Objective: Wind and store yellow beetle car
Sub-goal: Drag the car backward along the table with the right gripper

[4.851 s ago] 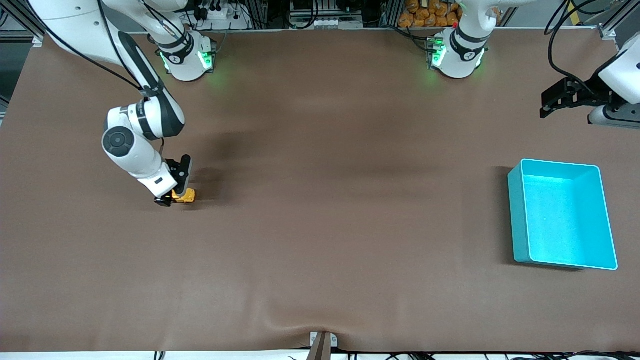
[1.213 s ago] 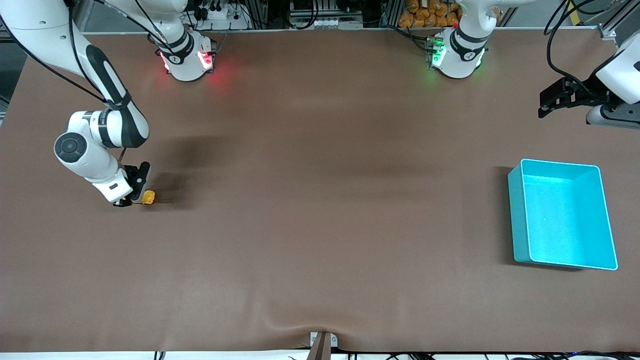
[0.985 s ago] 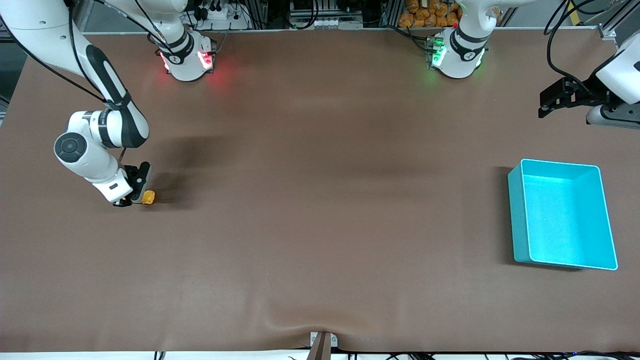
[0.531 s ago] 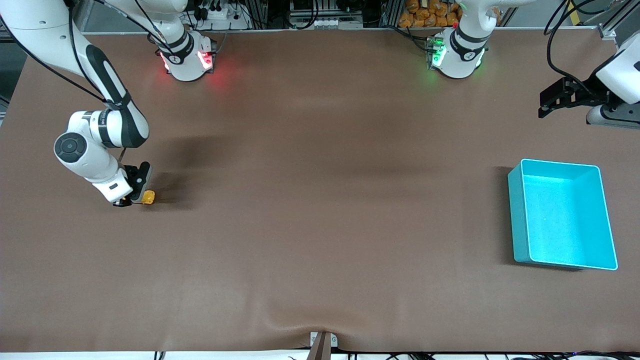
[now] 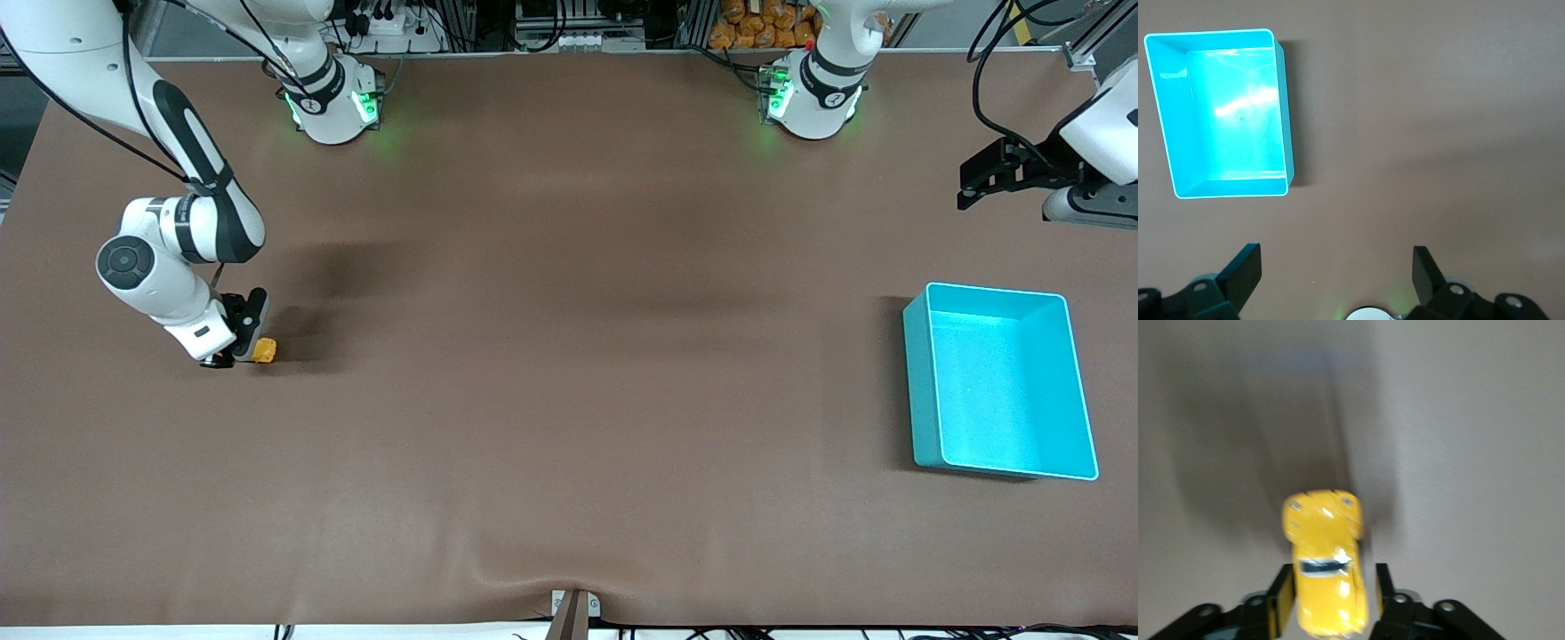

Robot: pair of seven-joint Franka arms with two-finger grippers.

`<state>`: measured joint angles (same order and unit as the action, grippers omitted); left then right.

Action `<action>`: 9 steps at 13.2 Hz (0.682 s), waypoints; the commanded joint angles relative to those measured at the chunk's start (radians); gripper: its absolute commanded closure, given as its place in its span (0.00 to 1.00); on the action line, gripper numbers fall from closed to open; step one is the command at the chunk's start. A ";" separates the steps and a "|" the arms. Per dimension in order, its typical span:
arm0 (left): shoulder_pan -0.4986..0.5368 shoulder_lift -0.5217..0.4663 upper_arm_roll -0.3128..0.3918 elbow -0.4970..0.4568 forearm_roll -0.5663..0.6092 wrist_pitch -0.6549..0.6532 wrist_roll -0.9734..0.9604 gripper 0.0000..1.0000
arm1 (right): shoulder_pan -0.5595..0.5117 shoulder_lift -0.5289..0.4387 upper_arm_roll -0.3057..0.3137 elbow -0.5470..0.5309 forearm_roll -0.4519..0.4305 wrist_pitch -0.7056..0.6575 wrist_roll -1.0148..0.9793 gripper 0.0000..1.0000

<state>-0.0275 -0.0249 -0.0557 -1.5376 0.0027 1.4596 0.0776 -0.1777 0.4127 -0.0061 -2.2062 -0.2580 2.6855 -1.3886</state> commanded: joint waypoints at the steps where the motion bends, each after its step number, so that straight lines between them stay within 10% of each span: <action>1: 0.003 -0.012 -0.001 0.001 -0.007 -0.007 0.001 0.00 | -0.072 0.124 0.008 0.126 -0.024 0.022 -0.053 0.00; 9: 0.004 -0.012 0.000 0.001 -0.006 -0.007 0.001 0.00 | -0.071 0.112 0.011 0.160 -0.024 -0.068 -0.056 0.00</action>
<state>-0.0264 -0.0250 -0.0551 -1.5376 0.0027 1.4595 0.0776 -0.2419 0.5213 -0.0041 -2.0729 -0.2586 2.6500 -1.4429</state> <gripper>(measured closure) 0.000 0.000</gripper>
